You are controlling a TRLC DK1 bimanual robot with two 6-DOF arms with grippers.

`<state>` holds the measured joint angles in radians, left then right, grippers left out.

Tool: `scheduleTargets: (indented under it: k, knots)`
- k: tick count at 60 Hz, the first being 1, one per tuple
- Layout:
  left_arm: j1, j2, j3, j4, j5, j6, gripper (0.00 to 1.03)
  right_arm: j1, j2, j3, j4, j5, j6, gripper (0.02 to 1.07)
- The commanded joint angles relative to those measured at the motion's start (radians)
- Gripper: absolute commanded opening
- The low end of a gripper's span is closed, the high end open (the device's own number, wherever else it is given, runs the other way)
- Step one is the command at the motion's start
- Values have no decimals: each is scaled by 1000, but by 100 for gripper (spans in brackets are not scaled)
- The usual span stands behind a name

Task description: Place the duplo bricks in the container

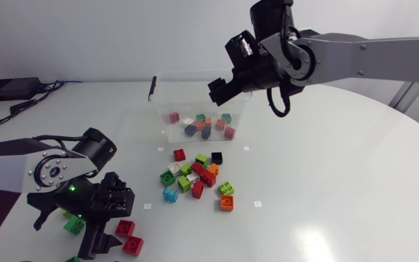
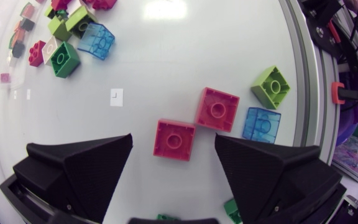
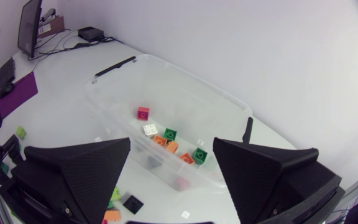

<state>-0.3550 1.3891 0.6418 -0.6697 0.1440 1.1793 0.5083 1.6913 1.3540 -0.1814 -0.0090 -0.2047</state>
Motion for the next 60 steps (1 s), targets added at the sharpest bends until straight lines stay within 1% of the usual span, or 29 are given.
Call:
scheduleTargets:
  k: [1,5,9,10,13,18,21,24,32,33,38,48,60]
  knots:
    - [-9,22,-28,12,-7,19,87,35,-79,-95,-10,18,21,100]
    - [-9,22,-34,27,-7,17,81,55,-137,-167,-20,26,21,100]
    - [-9,24,-48,48,-7,16,75,84,-188,-237,-30,53,21,100]
    - [-9,24,-50,50,-7,16,75,88,-196,-247,-33,60,21,100]
    - [-9,30,-57,58,-7,16,70,102,-231,-296,-50,72,31,100]
    - [-2,28,-62,68,-7,16,60,114,-277,-354,-104,80,77,99]
    - [-1,25,-64,70,-7,14,57,119,-278,-366,-153,89,108,99]
    - [2,22,-64,71,-7,13,50,119,-283,-378,-198,87,139,99]
    - [5,14,-59,85,-7,-12,21,130,-266,-372,-305,84,212,99]
    - [5,13,-59,85,-6,-14,19,130,-263,-371,-314,83,220,99]
    - [4,2,-59,93,-4,-30,18,127,-248,-363,-334,57,229,98]
    - [5,-47,-51,104,-1,-67,18,133,-177,-334,-398,43,251,97]
    - [10,-90,-31,128,0,-124,18,164,-101,-294,-457,52,358,97]
